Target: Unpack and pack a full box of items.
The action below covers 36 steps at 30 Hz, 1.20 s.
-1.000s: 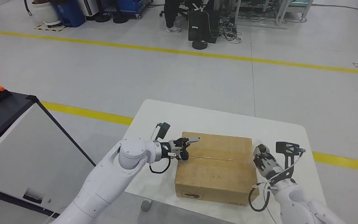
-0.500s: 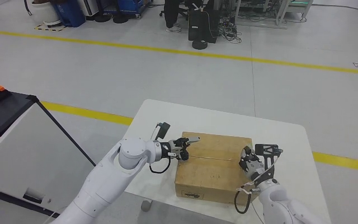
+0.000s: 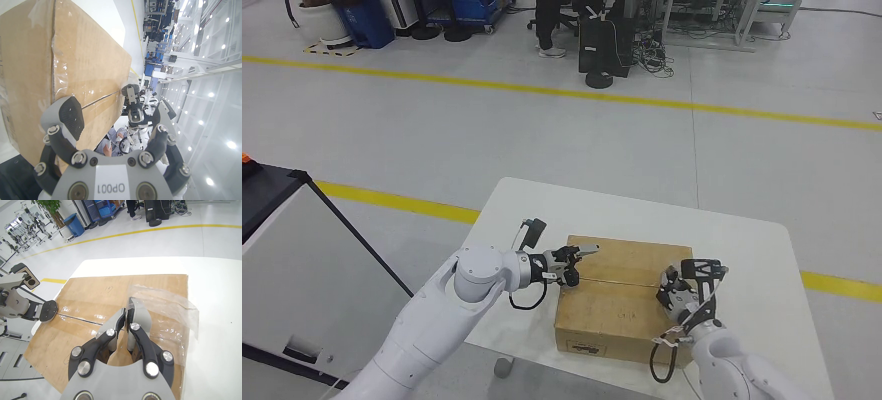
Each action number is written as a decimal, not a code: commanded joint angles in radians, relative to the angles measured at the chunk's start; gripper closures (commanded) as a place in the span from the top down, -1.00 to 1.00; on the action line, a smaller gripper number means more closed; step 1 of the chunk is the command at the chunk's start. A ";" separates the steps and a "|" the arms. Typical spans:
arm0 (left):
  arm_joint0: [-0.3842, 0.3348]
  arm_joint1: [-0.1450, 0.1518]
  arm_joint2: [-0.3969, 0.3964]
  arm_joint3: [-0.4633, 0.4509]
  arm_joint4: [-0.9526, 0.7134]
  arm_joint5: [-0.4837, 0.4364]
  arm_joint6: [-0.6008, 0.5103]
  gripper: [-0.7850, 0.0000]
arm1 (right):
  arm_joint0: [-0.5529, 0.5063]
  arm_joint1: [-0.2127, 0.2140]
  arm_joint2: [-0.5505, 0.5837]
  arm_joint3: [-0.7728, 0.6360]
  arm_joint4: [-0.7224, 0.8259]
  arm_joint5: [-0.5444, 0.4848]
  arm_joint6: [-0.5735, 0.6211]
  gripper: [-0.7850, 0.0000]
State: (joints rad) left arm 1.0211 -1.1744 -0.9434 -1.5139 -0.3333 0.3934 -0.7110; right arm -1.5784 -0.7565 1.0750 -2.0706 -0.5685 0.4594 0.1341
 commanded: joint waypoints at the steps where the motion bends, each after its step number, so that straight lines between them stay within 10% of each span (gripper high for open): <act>1: 0.000 0.000 0.000 0.000 0.000 0.000 0.000 1.00 | 0.004 -0.005 -0.003 0.004 0.002 -0.002 0.008 -0.56; 18: 0.000 0.000 0.000 0.000 0.000 0.000 0.000 1.00 | -0.002 -0.042 0.013 -0.020 0.049 -0.095 0.016 0.75; 36: 0.000 0.000 0.000 0.000 0.000 0.000 0.000 1.00 | 0.011 -0.069 0.045 -0.033 0.124 -0.244 0.115 1.00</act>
State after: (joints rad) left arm 1.0211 -1.1744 -0.9434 -1.5139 -0.3333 0.3934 -0.7110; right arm -1.5708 -0.8237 1.1197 -2.1025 -0.4484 0.2182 0.2440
